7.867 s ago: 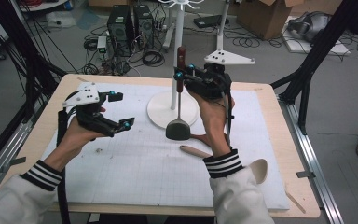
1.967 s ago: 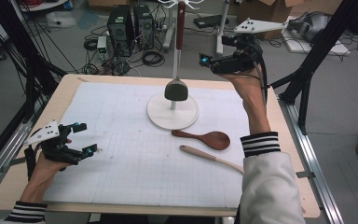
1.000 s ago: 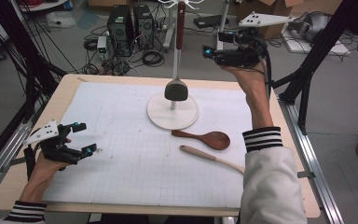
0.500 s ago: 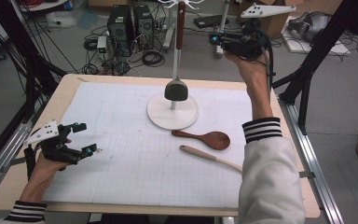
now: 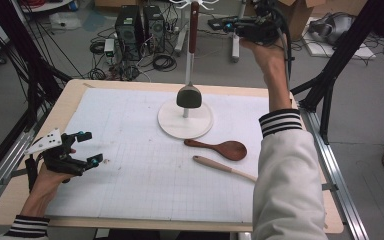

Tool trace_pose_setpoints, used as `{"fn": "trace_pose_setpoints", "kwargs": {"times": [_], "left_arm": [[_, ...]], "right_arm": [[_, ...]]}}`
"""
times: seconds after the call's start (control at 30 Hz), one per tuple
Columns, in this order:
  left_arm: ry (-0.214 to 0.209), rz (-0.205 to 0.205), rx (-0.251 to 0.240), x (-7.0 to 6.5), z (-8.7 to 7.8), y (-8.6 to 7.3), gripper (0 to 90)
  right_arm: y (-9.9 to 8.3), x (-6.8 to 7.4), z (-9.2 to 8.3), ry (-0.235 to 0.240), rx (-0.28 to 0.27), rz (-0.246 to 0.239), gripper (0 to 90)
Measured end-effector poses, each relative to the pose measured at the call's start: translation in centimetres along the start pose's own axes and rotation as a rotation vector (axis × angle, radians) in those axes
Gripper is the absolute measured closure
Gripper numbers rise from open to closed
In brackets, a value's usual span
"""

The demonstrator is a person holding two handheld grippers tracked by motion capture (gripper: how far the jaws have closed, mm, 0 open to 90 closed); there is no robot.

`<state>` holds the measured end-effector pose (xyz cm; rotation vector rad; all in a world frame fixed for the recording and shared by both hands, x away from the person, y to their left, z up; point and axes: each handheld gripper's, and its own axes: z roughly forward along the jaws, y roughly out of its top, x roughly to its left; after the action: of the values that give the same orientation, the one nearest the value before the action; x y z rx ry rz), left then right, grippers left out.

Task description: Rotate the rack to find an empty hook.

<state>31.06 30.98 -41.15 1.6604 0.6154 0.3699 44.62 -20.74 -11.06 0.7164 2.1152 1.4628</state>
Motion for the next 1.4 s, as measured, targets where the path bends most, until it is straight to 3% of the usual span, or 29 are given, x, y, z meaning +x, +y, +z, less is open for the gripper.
{"fn": "trace_pose_setpoints", "kwargs": {"times": [0.4,1.4], "left_arm": [[-0.002,-0.008,-0.006,0.1,-0.1,-0.1,1.7],[0.000,-0.005,-0.008,0.1,-0.2,0.0,1.7]], "right_arm": [[2.5,-0.6,1.3,-0.026,0.018,-0.004,90.0],[2.9,0.4,3.7,0.007,0.010,-0.009,90.0]]}}
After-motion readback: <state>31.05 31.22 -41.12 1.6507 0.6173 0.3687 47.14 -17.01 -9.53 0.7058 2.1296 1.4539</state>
